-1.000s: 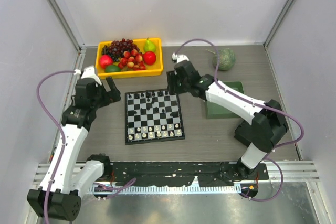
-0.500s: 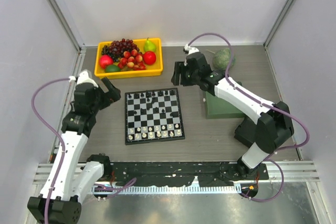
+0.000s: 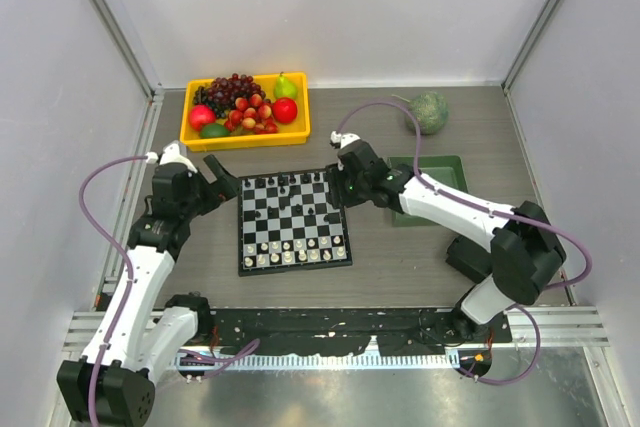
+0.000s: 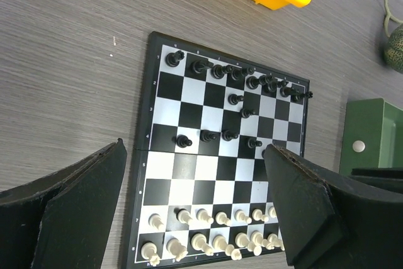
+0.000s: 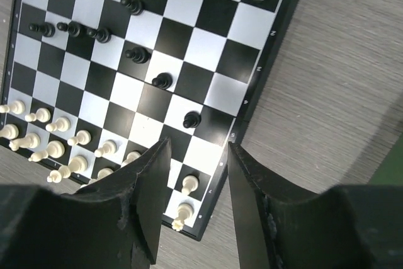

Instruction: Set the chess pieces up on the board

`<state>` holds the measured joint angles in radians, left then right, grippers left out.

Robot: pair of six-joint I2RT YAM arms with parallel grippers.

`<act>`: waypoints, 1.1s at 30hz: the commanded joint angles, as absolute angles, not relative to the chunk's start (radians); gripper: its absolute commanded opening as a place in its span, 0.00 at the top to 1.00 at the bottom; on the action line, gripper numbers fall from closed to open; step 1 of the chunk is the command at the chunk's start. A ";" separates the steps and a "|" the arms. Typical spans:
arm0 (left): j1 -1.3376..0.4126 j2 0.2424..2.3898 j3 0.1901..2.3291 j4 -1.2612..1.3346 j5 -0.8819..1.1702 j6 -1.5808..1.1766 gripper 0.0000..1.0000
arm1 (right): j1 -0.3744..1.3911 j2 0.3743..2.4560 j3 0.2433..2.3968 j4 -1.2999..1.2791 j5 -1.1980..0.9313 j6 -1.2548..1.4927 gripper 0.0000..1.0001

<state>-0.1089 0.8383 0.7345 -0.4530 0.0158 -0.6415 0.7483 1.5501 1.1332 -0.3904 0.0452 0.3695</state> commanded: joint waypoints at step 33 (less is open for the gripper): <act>-0.101 0.810 0.729 -0.429 -0.077 -0.522 0.01 | 0.847 1.782 1.236 -0.365 0.089 0.373 0.69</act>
<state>-0.1089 0.8177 0.7296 -0.4541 -0.0639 -0.5388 0.8406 1.7664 1.1934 -0.3893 0.0830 0.3695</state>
